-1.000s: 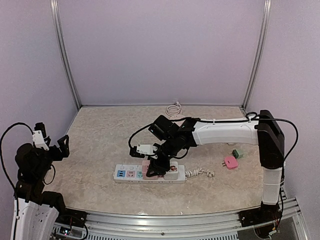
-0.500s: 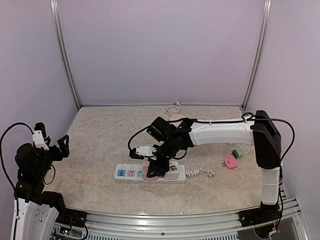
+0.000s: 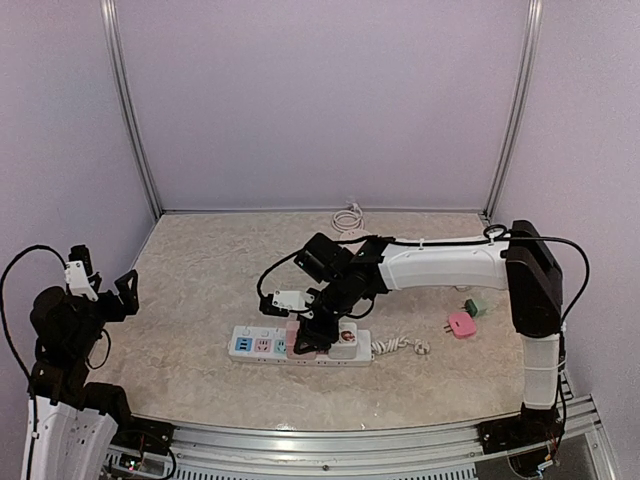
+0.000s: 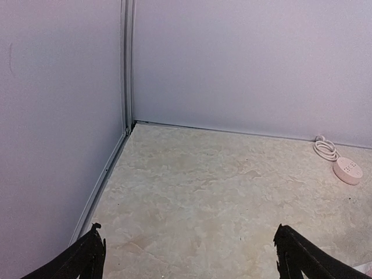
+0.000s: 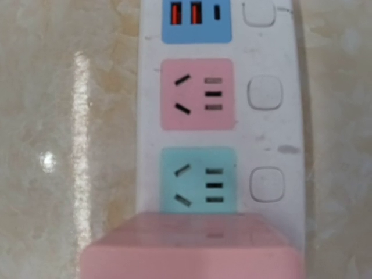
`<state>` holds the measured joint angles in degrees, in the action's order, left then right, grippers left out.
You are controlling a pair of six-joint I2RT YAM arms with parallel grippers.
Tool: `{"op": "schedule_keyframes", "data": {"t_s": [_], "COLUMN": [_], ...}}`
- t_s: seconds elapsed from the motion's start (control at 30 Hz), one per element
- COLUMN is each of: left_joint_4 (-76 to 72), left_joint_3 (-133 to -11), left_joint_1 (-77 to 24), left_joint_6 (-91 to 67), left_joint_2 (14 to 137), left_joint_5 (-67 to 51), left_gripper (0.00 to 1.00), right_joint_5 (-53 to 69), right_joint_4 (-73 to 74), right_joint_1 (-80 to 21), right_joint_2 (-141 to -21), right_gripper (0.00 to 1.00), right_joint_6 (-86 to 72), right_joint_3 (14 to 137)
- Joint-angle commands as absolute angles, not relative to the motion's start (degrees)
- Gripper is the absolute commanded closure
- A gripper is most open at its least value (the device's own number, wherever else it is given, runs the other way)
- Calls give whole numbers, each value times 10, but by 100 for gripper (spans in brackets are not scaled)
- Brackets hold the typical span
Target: Insert the plug
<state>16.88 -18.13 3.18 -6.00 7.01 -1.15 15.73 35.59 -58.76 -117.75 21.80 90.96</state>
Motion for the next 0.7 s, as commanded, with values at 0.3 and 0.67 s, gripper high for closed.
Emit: {"op": "schedule_keyframes", "data": {"t_s": [0.3,0.67], "left_joint_4": [164,164], "left_joint_3": [-176,-176], "left_joint_1": [25,26], "left_joint_6": [-55,-53], "left_joint_2": [56,36], "left_joint_5": [-23,-27], "left_gripper": [1,1], "right_joint_5": [86,102], "right_joint_4": [429,370], "right_joint_1": [-602,-615], "right_joint_2": [-1150,-1061], "right_gripper": [0,22], "right_joint_6": [196,13], "right_joint_3": [1002,976]}}
